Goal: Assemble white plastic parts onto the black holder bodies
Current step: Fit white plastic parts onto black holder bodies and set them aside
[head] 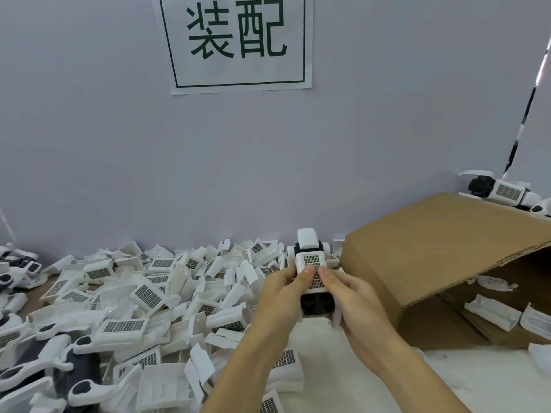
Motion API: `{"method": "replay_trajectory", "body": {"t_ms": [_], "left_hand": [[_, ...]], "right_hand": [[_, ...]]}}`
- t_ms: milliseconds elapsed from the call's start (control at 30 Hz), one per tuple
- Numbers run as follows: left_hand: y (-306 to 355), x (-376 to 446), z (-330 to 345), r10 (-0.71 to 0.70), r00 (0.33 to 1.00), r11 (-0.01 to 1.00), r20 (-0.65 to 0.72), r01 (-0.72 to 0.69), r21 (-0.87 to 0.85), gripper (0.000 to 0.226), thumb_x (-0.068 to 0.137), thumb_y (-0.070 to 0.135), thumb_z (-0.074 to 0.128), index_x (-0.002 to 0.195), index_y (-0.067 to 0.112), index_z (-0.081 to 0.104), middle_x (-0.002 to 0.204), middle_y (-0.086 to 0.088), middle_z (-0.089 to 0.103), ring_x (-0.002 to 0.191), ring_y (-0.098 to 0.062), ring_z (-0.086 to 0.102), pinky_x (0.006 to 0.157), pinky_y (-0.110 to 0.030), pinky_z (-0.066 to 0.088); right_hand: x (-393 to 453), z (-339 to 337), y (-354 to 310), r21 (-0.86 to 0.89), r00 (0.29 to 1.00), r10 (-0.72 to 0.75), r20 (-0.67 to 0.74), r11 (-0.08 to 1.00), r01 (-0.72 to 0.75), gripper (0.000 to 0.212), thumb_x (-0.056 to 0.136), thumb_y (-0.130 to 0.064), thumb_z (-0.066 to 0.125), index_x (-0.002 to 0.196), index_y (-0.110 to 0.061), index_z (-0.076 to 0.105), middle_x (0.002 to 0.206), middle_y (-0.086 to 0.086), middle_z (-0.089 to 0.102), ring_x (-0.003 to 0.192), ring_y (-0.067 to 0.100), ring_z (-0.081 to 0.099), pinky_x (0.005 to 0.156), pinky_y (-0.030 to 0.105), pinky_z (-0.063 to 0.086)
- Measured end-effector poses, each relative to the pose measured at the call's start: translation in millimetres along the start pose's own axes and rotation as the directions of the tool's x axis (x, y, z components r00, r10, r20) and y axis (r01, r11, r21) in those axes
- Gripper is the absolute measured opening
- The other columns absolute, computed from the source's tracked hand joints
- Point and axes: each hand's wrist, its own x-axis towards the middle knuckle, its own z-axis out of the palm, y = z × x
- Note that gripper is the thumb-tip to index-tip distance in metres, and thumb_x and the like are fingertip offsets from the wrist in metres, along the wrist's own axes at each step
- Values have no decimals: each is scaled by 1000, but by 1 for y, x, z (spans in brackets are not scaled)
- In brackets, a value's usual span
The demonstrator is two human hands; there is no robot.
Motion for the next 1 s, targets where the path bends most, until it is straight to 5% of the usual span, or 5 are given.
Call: {"method": "replay_trajectory", "body": {"t_ms": [300,533,667,800,1000], "left_hand": [[1,-2,0,52,998,997,-24,-51,62,22,103,13,55,105,14,77,95,-7,79,91,-20,75,68,-25,59],[1,-2,-5,21,994,1000,109,-21,0,23,96,11,64,118,13,71,110,-11,76,104,-32,73,91,-57,57],[-2,-1,-4,11,999,999,40,-12,31,23,99,5,59,117,13,71,107,-10,78,102,-32,73,93,-58,56],[-2,-3,-2,6,1000,999,13,-7,41,26,100,-1,56,112,16,72,102,-7,79,98,-30,75,89,-58,57],[1,-5,-1,21,1000,1000,-16,-21,-9,22,96,3,63,113,13,74,102,-10,78,98,-32,74,86,-54,60]], "right_hand": [[2,-1,7,-154,993,-120,-24,981,115,19,99,-26,58,104,-22,76,98,-4,79,96,10,73,85,29,58],[6,-6,4,-54,998,-51,-46,997,49,31,103,-31,52,104,-14,78,98,10,78,96,28,74,81,45,61],[6,-14,-1,29,998,-21,56,999,19,26,102,-19,52,113,-11,74,107,11,76,102,25,73,77,31,61],[7,-14,3,-79,998,-59,6,995,60,24,101,-14,55,117,-11,72,106,6,77,101,22,73,90,41,59],[6,-8,6,-190,987,-156,-40,971,146,23,103,-18,53,108,-17,75,96,-2,79,90,12,74,75,27,59]]}}
